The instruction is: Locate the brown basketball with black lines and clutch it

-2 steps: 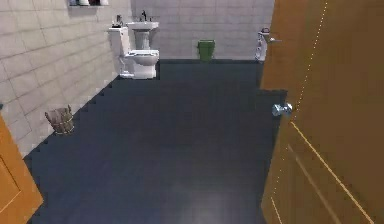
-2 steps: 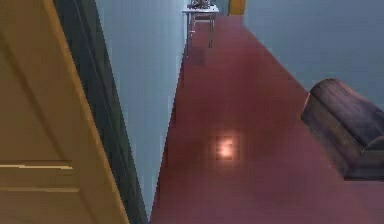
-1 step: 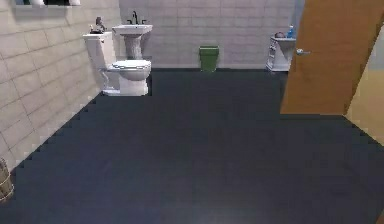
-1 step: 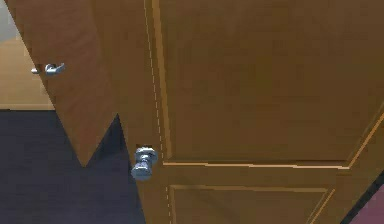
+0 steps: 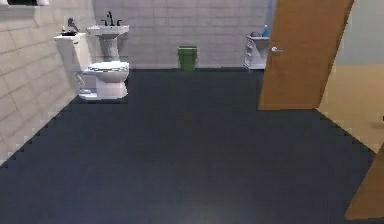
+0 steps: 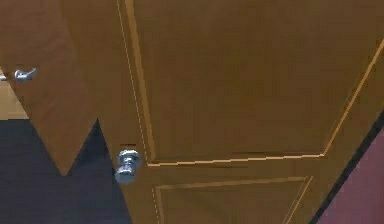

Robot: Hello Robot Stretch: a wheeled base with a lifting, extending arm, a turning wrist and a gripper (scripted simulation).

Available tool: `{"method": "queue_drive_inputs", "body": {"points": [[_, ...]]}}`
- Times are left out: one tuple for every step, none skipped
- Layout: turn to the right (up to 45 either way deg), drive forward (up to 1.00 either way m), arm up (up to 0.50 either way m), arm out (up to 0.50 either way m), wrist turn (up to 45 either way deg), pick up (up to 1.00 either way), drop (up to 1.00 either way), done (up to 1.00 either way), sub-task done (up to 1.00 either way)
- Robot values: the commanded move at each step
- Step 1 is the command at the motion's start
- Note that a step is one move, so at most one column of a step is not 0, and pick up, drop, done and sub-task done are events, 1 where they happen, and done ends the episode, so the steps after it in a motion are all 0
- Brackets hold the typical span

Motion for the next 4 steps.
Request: {"method": "queue_drive_inputs", "body": {"points": [[0.0,0.3,0.0,0.0,0.0,0.0,0.0,0.0,0.0],[33.0,0.0,0.0,0.0,0.0,0.0,0.0,0.0,0.0],[0.0,1.0,0.0,0.0,0.0,0.0,0.0,0.0,0.0],[9.0,0.0,0.0,0.0,0.0,0.0,0.0,0.0,0.0]]}}
